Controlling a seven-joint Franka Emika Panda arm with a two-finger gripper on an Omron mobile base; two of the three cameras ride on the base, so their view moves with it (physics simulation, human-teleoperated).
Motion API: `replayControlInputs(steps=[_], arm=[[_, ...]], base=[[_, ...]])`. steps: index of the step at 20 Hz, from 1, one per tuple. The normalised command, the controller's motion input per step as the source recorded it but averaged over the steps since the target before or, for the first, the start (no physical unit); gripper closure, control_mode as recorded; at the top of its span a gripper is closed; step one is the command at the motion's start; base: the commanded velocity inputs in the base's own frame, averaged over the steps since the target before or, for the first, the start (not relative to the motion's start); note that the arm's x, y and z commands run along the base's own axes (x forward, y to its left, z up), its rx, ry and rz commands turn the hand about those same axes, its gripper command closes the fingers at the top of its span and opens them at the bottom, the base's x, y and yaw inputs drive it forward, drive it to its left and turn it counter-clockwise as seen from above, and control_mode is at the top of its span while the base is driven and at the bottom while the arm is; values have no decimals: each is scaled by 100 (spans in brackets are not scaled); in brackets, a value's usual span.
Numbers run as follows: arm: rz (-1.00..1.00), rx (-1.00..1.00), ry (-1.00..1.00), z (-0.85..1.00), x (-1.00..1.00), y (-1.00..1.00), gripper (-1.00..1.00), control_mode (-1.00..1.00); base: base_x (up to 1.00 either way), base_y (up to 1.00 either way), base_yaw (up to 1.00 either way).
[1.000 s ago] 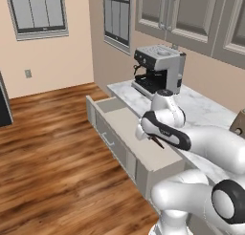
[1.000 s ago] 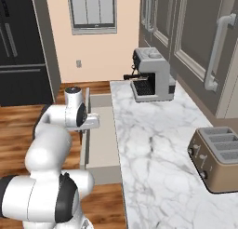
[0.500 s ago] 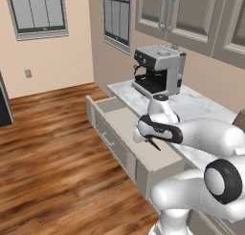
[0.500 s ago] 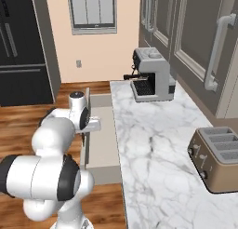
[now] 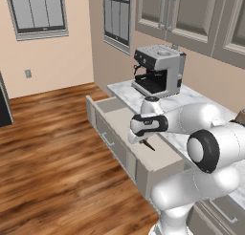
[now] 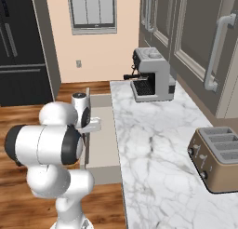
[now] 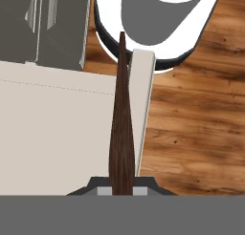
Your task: Organize the utensils by type. Pick up the wooden spoons from the counter and place them in the open cabinet. Then pick up the metallic utensils from the counter and place them in the open drawer.
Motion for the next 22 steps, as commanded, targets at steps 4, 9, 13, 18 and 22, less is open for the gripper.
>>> replayControlInputs(steps=[4, 9, 13, 18, 22], arm=[[3, -4, 2, -25, 19, 25, 100, -100], [3, -1, 2, -27, 28, 9, 100, -100], [4, 0, 0, -38, 26, 0, 100, -100], [5, 0, 0, -26, 15, -1, 100, -100], [2, 0, 0, -1, 5, -20, 100, -100]], base=[[0, 0, 0], [0, 0, 0], [0, 0, 0], [0, 0, 0], [0, 0, 0]])
